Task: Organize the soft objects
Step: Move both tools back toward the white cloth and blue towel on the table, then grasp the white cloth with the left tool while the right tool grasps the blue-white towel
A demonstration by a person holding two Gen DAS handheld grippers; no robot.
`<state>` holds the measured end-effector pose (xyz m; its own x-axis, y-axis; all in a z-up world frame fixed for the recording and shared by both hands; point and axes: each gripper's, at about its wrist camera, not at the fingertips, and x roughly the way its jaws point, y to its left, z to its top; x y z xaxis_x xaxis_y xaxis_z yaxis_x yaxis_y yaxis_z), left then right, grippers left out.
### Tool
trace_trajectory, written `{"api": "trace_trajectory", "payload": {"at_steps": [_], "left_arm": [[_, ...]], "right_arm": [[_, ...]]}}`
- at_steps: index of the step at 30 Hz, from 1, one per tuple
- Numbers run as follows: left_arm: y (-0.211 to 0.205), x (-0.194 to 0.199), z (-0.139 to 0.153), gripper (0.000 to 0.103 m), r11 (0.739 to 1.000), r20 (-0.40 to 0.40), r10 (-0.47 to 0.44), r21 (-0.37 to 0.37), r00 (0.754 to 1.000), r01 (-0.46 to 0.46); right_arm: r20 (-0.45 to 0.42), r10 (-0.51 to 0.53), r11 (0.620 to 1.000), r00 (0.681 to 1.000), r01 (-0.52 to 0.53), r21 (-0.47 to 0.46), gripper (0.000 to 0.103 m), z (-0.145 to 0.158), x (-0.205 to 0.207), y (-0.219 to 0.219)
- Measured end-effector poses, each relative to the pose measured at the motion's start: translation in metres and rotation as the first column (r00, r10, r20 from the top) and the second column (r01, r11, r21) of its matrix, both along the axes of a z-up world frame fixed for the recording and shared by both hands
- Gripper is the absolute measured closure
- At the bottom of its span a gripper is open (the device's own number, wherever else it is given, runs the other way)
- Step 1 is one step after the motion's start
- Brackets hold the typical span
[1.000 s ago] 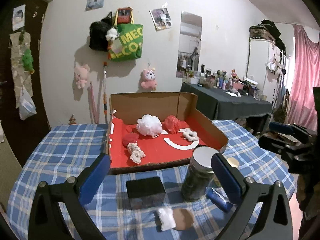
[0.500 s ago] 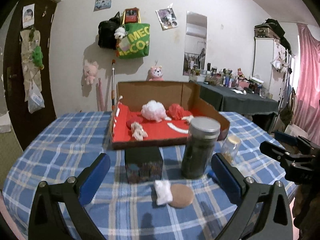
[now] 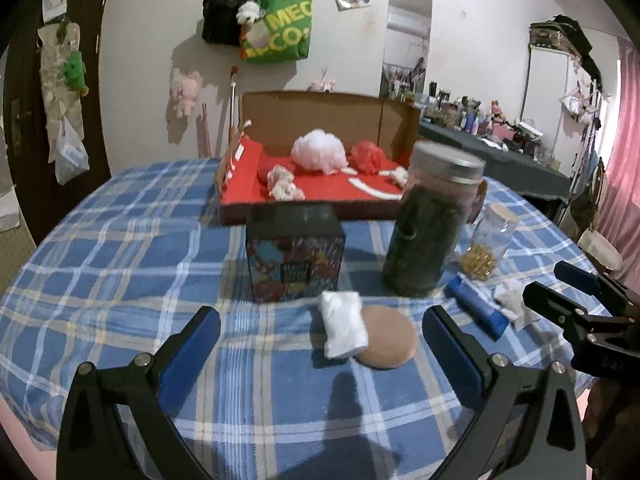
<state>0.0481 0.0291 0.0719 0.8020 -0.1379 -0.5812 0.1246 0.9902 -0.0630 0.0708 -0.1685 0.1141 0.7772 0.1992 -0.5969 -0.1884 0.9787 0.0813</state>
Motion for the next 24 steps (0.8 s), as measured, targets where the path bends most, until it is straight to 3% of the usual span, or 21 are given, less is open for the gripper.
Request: {"api": "trace_trajectory", "payload": {"at_steps": [11, 15, 17, 20, 21, 22, 24], "left_arm": [[0.004, 0.016, -0.019, 0.002, 1.000, -0.073, 0.011, 0.003, 0.997, -0.011], [0.007, 0.025, -0.026, 0.010, 1.000, -0.107, 0.011, -0.012, 0.994, -0.013], [0.008, 0.031, -0.031, 0.016, 1.000, -0.132, 0.003, -0.027, 0.991, -0.007], [0.007, 0.038, -0.038, 0.027, 0.999, -0.162, -0.009, -0.035, 0.987, 0.004], [0.007, 0.039, -0.041, 0.035, 0.999, -0.169, -0.018, -0.038, 0.985, 0.011], [0.006, 0.039, -0.041, 0.051, 0.999, -0.160, -0.021, -0.037, 0.987, 0.015], [0.003, 0.038, -0.040, 0.072, 0.997, -0.150, -0.060, -0.050, 0.987, 0.053]], "right_arm": [[-0.054, 0.061, 0.998, 0.997, -0.062, -0.004, 0.014, -0.019, 0.021, 0.010], [-0.079, 0.083, 0.996, 0.993, -0.084, -0.011, 0.016, -0.025, 0.030, 0.014], [-0.106, 0.097, 0.995, 0.990, -0.099, -0.014, 0.023, -0.029, 0.035, 0.016], [-0.176, 0.120, 0.992, 0.977, -0.123, -0.009, 0.046, -0.038, 0.042, 0.019], [-0.189, 0.121, 0.992, 0.974, -0.126, -0.012, 0.054, -0.040, 0.044, 0.019], [-0.187, 0.117, 0.992, 0.975, -0.123, -0.023, 0.060, -0.040, 0.043, 0.019], [-0.179, 0.128, 0.990, 0.976, -0.136, -0.036, 0.075, -0.040, 0.040, 0.021]]}}
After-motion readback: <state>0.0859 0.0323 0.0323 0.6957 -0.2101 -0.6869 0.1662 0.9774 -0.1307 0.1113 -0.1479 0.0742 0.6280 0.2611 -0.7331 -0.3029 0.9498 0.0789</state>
